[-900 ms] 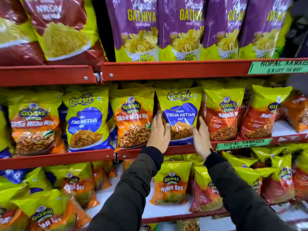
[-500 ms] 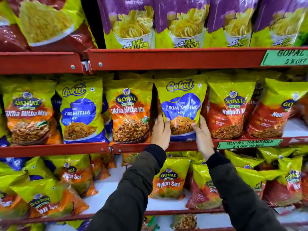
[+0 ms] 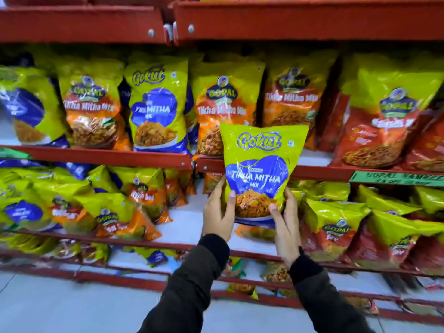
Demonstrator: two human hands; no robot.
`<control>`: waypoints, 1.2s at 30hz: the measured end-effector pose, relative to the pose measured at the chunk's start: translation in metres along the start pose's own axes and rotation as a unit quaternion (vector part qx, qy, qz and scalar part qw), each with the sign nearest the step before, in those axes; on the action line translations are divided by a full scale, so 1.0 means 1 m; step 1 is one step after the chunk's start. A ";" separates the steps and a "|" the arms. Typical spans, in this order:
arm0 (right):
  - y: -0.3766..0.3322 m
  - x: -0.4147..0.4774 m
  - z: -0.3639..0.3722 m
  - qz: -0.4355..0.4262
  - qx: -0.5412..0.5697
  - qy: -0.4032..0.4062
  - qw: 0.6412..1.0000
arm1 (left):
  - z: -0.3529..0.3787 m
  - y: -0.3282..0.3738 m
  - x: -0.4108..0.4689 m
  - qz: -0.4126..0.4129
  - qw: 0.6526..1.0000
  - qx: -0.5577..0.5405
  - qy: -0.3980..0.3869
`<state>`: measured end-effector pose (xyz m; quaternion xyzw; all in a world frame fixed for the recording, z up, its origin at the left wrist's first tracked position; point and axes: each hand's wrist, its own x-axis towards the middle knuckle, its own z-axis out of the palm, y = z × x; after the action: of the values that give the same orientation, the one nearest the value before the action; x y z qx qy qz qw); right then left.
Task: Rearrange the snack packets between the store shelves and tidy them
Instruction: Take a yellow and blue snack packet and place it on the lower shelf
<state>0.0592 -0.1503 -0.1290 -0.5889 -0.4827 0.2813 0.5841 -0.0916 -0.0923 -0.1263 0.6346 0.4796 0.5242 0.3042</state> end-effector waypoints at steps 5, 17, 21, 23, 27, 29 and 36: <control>0.055 -0.049 0.042 0.050 -0.031 -0.102 0.993 | -0.046 -0.070 -0.045 -0.052 0.997 0.052 0.008; 0.115 -0.009 0.131 0.164 -0.083 -0.187 0.965 | -0.078 -0.184 -0.009 -0.215 0.970 0.052 -0.102; 0.134 0.019 0.155 0.204 -0.101 -0.167 0.959 | -0.070 -0.215 0.024 -0.256 0.954 0.072 -0.139; 0.139 0.025 0.162 0.240 -0.104 -0.167 0.951 | -0.066 -0.227 0.030 -0.275 0.945 0.081 -0.159; 0.145 0.026 0.169 0.261 -0.112 -0.150 0.947 | -0.064 -0.233 0.038 -0.291 0.937 0.077 -0.178; 0.142 0.026 0.169 0.267 -0.124 -0.151 0.944 | -0.065 -0.234 0.040 -0.290 0.935 0.089 -0.185; 0.110 0.006 0.156 0.132 -0.247 -0.123 0.952 | -0.075 -0.204 0.022 -0.231 0.957 0.135 -0.115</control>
<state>-0.0518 -0.0642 -0.2583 -0.7341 -0.5227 0.2984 0.3144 -0.2229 -0.0079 -0.2792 0.5977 0.6408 0.2933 0.3822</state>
